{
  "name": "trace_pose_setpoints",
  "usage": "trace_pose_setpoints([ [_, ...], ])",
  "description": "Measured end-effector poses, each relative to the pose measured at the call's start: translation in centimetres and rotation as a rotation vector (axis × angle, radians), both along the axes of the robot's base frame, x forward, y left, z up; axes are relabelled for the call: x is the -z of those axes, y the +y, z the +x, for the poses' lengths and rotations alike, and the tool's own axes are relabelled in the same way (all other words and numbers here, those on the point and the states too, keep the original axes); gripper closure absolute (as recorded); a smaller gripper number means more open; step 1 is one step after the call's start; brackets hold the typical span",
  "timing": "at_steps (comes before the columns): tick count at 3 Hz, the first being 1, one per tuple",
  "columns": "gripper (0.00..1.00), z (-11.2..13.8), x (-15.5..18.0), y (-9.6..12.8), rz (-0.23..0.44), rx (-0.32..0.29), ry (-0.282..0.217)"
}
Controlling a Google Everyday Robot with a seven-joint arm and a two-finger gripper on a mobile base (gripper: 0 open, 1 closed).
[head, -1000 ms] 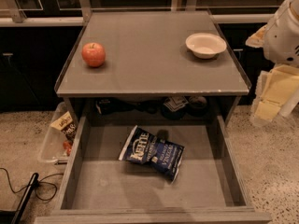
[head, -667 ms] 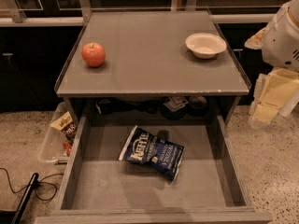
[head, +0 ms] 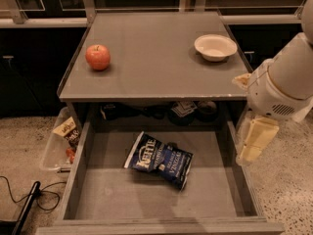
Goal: Pick blue chip bag from top drawer and place on counter
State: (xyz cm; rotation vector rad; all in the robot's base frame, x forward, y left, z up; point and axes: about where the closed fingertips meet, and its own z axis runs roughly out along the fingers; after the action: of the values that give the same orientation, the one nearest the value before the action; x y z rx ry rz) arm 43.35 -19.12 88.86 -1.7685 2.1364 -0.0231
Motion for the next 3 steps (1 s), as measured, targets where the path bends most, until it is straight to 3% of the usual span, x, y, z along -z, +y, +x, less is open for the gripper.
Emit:
trace_pose_setpoints([
  [2,0.0,-0.1,1.0,0.6,0.031,0.007,-0.002],
  [3,0.0,-0.6,7.6,4.3,0.173,0.01,0.042],
])
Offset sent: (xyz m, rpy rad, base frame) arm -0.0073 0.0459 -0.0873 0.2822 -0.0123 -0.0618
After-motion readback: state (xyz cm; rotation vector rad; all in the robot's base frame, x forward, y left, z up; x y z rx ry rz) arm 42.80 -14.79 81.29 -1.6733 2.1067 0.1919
